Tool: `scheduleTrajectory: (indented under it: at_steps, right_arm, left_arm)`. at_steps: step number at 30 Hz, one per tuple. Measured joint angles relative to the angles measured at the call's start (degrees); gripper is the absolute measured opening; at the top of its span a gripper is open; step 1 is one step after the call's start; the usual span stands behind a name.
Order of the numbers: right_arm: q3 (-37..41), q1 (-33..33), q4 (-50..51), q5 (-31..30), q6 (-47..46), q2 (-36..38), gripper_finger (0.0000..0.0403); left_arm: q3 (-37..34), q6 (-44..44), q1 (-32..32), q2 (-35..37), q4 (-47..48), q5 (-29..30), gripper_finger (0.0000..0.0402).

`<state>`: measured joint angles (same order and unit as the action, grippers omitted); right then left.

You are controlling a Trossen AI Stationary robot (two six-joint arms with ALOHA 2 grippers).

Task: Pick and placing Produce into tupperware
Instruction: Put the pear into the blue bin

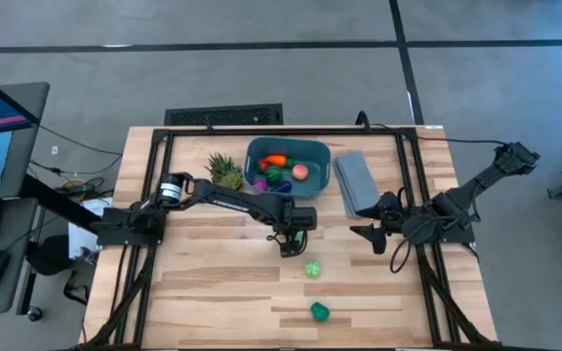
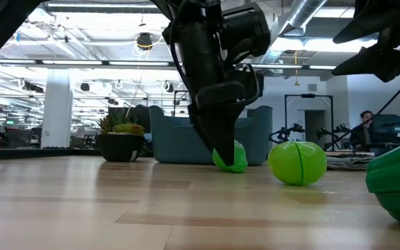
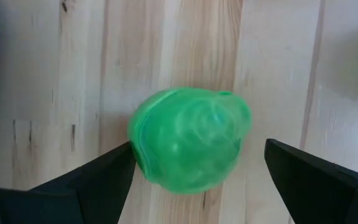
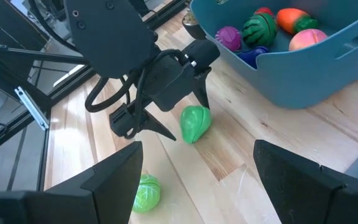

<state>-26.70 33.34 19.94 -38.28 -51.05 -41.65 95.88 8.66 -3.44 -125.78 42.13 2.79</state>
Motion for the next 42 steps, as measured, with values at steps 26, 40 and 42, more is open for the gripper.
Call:
scheduleTrajectory:
  at_steps: [26, 40, 42]
  right_arm:
    - [0.0, 0.0, 0.1, 0.0, 0.0, 0.0, 0.0329]
    - [0.0, 0.0, 0.1, -0.1, 0.0, 0.0, 0.0329]
    - [0.0, 0.0, 0.1, -0.1, 0.0, 0.0, 0.0329]
  left_arm:
    - [0.0, -0.8, -0.1, 0.0, -4.1, 1.0, 0.034]
    - [0.0, -1.2, -0.1, 0.0, -4.1, 1.0, 0.0302]
    - [0.0, -1.4, -0.1, 0.0, -4.1, 1.0, 0.0297]
